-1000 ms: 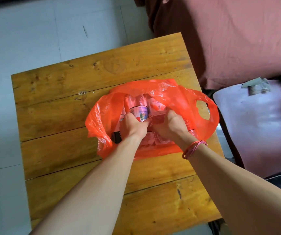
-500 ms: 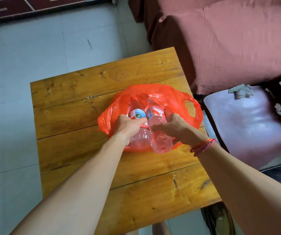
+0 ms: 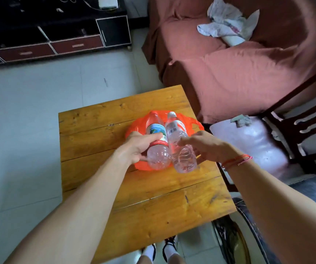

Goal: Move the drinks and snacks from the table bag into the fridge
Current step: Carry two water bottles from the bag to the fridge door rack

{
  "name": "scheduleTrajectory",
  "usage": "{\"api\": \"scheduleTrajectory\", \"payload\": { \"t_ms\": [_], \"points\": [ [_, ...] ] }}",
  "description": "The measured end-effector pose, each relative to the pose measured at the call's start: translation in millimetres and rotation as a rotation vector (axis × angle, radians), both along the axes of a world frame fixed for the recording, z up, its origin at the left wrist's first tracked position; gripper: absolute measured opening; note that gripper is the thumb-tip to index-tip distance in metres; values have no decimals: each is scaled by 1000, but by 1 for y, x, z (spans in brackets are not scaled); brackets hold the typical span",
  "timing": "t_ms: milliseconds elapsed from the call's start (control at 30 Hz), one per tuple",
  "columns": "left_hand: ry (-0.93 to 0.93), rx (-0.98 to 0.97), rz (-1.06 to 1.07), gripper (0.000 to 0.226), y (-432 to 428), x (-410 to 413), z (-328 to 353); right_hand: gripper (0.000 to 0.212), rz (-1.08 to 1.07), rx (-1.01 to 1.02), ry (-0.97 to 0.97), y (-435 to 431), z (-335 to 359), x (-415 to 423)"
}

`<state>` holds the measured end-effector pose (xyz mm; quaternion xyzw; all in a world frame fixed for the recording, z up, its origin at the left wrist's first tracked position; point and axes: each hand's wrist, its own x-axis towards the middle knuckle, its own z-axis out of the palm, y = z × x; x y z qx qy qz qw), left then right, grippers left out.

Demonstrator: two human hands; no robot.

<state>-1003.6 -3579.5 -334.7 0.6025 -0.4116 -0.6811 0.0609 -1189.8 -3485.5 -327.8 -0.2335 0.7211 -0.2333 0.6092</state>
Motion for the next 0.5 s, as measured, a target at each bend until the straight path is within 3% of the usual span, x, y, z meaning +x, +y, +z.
{"api": "scheduleTrajectory", "payload": {
  "t_ms": [133,300,433,500],
  "points": [
    [101,-73,-28,48,5,3,48,11,-13,-130,-37,9,45,0],
    [255,-204,-42,28,3,1,121,42,-20,-295,-49,7,120,-3],
    [369,-340,-63,30,0,-6,173,11,3,-486,-13,5,176,-2],
    [425,-411,-45,27,0,-10,198,9,16,-583,25,3,201,-1]
  ]
}}
